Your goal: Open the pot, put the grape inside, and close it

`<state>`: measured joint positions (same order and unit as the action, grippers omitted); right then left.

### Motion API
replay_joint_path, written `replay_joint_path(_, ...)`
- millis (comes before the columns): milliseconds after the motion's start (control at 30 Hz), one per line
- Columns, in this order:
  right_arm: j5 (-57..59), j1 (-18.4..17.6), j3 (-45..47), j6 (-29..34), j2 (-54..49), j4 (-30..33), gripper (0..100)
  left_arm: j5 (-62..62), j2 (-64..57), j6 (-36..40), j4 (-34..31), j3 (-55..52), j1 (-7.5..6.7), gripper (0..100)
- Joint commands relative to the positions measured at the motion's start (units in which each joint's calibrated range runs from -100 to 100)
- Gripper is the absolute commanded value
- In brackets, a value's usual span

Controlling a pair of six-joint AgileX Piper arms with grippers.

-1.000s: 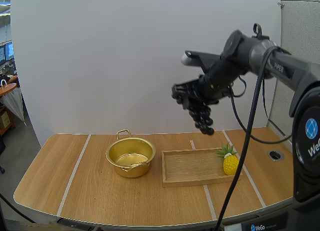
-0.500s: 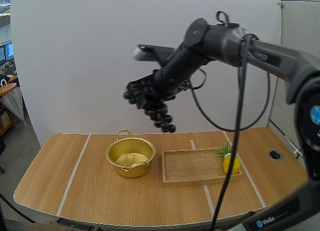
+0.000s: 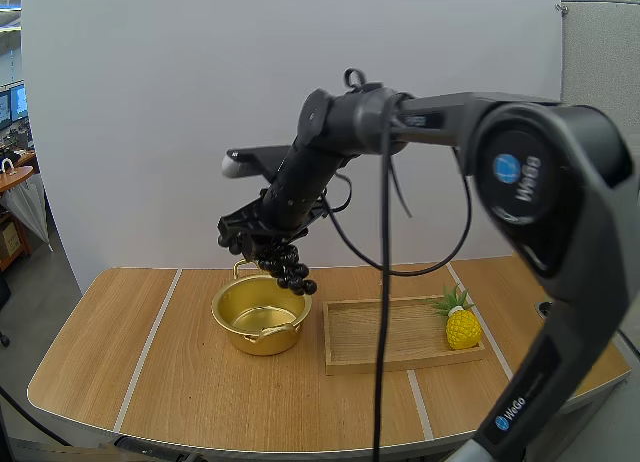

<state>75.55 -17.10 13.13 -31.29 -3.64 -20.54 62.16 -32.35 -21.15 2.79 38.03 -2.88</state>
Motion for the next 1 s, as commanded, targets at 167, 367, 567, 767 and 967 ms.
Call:
replay_joint_path(167, -4.1, 0.0, -4.5, 0.0, 8.8, 0.7, 0, -2.9, -0.2, 0.6, -0.4, 0.4, -0.14, 0)
replay_joint_path(367, -9.1, -0.4, -4.5, -0.1, 13.3, 1.1, 0, -2.9, -0.2, 0.6, -0.4, 0.4, -0.14, 0)
replay_joint_path(567, -10.1, -0.6, -4.5, -0.1, 17.2, 1.1, 0, -2.9, -0.2, 0.6, -0.4, 0.4, -0.14, 0)
replay_joint_path(767, -11.0, -1.1, -4.5, -0.1, 20.0, 1.1, 0, -2.9, -0.2, 0.6, -0.4, 0.4, -0.14, 0)
replay_joint_path(967, -11.9, -1.2, -4.5, -0.1, 22.1, 1.1, 0, -2.9, -0.2, 0.6, -0.4, 0.4, -0.14, 0)
